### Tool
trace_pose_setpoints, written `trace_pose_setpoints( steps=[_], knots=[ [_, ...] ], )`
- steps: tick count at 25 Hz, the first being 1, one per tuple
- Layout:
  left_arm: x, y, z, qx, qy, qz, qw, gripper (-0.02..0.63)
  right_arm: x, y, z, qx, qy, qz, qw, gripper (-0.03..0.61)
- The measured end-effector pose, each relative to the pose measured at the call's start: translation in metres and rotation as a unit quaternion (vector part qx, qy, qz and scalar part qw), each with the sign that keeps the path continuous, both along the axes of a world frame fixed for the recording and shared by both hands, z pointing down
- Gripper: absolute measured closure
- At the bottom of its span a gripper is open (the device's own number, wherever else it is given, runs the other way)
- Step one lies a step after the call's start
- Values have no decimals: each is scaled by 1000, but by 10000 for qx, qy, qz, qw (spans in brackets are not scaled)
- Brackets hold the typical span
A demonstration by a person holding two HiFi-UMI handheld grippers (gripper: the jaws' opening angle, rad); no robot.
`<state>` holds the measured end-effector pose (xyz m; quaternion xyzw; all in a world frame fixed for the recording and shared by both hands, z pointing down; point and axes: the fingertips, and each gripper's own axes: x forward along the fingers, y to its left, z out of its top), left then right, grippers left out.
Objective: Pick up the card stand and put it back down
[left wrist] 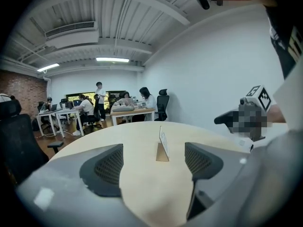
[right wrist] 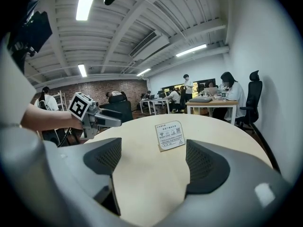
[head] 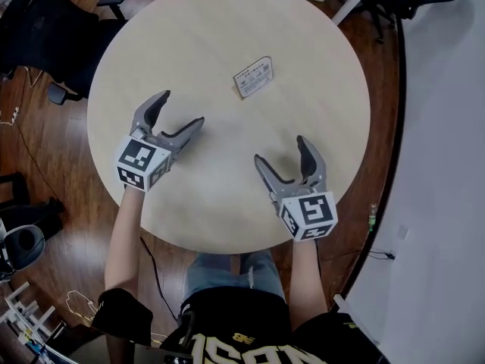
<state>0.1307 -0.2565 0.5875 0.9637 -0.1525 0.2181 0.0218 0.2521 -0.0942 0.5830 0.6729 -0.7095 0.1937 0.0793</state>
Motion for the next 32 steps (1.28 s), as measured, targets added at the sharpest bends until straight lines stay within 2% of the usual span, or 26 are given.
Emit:
trace_pose_setpoints(
  steps=[5, 14, 19, 22, 23, 24, 25, 26, 28, 32],
  knots=[
    [43, -12, 10, -242, 216, 131, 9994, 202, 11, 1, 3, -35, 2, 47, 10000, 155],
    [139, -8, 75, -826, 69, 535, 9951, 206, 42, 3, 17, -162, -231, 449, 9986, 155],
    [180, -12, 93, -1013, 139, 387, 9940, 235, 50, 8, 21, -225, -258, 539, 9980, 155],
    [193, -15, 100, -1039, 185, 227, 9942, 294, 53, 15, 22, -276, -241, 646, 9972, 155],
    [195, -18, 102, -1003, 158, 152, 9947, 340, 54, 17, 22, -282, -224, 679, 9970, 155],
    [196, -21, 105, -969, 119, 70, 9952, 401, 55, 18, 21, -286, -206, 710, 9969, 155],
    [197, -23, 107, -967, 85, 2, 9953, 503, 57, 20, 19, -284, -192, 738, 9967, 155],
    [199, -23, 108, -1013, 68, -25, 9948, 571, 60, 21, 17, -272, -183, 763, 9965, 155],
    [204, -15, 108, -1153, 29, 74, 9933, 590, 67, 25, 10, -213, -186, 808, 9963, 155],
    [206, 3, 95, -1184, -156, 442, 9919, 597, 70, 21, -8, -78, -188, 767, 9969, 155]
  ],
)
